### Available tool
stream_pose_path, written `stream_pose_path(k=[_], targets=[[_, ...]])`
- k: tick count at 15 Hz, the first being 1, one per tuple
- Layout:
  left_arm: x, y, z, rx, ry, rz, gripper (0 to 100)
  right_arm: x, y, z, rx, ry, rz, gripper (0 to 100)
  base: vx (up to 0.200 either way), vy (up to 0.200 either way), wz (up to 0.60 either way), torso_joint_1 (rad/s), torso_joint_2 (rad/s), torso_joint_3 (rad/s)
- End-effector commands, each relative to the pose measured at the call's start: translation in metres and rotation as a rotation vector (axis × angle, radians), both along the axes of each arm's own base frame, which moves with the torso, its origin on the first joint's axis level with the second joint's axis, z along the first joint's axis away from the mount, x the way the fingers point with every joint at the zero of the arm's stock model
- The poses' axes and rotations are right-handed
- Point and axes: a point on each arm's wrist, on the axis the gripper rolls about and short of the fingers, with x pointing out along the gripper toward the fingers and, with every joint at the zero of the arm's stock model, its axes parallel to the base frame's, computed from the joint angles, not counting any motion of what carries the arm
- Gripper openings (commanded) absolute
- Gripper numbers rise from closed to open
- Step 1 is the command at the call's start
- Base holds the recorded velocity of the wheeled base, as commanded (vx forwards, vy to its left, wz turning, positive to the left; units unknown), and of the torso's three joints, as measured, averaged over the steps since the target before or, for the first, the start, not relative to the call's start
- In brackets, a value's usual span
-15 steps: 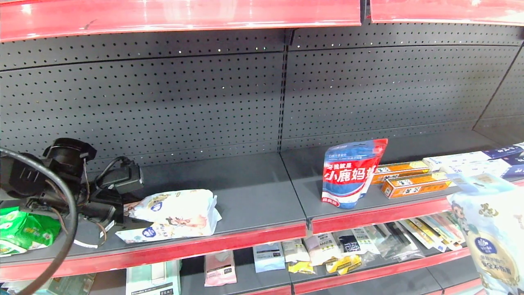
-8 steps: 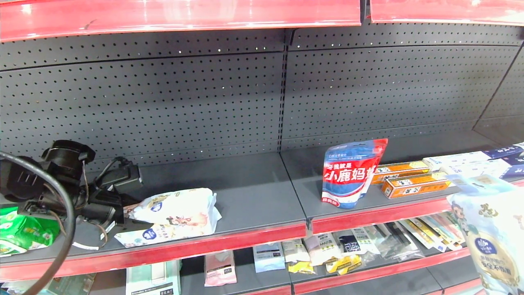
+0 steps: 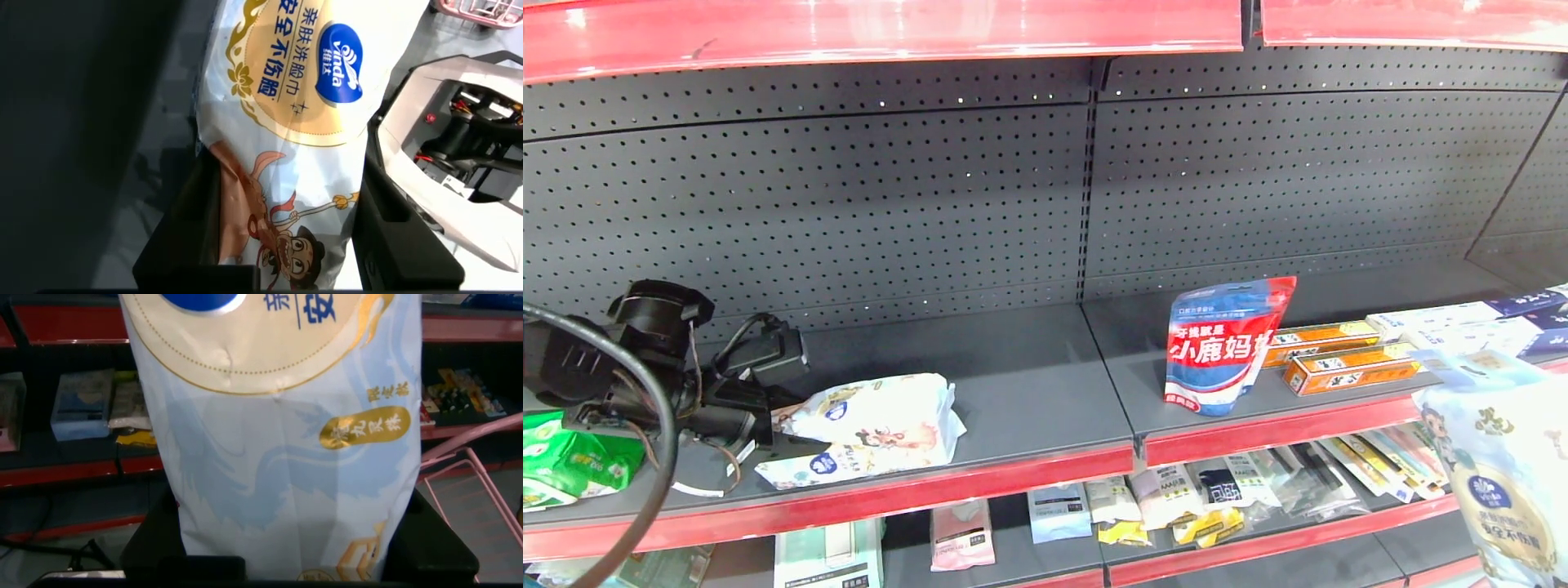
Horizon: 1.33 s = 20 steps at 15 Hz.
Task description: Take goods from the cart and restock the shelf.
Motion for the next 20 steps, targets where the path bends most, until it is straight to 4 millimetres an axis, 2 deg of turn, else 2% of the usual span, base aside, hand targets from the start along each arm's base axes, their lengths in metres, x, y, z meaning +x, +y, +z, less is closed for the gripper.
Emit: stream_pose_path(k=[1, 3, 9, 20], targets=[[0.002, 0.000, -0.002, -0.002, 0.005, -0.002, 0, 0.000, 0.000, 0.000, -0.001, 0.001, 0.000, 0, 0.000, 0.000, 0.00, 0.000, 0.00, 0.000], [0.010, 0.001, -0.004, -0.001, -0.018, -0.004, 0, 0.000, 0.000, 0.000, -0.001, 0.002, 0.000, 0, 0.000, 0.000, 0.00, 0.000, 0.00, 0.000], [-0.002, -0.002, -0.015, 0.004, 0.014, -0.037, 0, 0.000, 0.000, 0.000, -0.001, 0.001, 0.000, 0, 0.000, 0.000, 0.00, 0.000, 0.00, 0.000], [-0.006, -0.002, -0.010, -0.015, 0.004, -0.043, 0, 0.001, 0.000, 0.001, -0.001, 0.002, 0.000, 0, 0.000, 0.000, 0.00, 0.000, 0.00, 0.000]])
